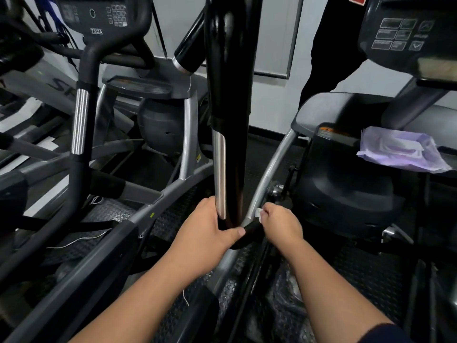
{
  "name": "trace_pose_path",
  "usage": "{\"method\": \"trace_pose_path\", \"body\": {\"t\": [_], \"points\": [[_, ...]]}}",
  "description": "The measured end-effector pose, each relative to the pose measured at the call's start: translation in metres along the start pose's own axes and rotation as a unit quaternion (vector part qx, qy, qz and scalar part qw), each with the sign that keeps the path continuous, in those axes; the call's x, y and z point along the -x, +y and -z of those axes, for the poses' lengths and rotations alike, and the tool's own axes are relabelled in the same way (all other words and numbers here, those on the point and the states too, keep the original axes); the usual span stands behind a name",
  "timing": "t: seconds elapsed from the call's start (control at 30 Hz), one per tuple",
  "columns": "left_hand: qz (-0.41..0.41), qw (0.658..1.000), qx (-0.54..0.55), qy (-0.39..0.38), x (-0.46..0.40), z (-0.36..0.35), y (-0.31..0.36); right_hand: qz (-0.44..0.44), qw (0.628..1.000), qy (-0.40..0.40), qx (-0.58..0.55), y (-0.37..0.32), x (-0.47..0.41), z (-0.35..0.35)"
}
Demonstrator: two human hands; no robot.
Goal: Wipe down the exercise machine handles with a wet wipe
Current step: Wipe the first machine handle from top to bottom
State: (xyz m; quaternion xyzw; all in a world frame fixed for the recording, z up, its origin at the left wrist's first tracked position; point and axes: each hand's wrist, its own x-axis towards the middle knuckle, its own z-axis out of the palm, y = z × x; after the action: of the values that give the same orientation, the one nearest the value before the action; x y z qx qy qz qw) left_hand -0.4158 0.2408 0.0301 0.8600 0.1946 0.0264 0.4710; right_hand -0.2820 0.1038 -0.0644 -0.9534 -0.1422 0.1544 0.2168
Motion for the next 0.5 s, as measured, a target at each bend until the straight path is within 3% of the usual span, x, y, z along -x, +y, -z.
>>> {"method": "trace_pose_path", "body": {"t": [0.2, 0.33, 0.5], "points": [[-0.001, 1.0, -0.017, 0.004, -0.001, 0.001, -0.002, 0.112, 0.991, -0.046, -0.052, -0.017, 0.019, -0.008], [0.0, 1.0, -0.008, -0.005, 0.0, 0.001, -0.002, 0.039, 0.999, -0.004, -0.012, 0.012, -0.019, -0.01], [-0.001, 1.0, -0.018, -0.006, 0.0, 0.001, -0.003, -0.02, 0.998, 0.023, -0.064, 0.033, -0.036, -0.013]]}}
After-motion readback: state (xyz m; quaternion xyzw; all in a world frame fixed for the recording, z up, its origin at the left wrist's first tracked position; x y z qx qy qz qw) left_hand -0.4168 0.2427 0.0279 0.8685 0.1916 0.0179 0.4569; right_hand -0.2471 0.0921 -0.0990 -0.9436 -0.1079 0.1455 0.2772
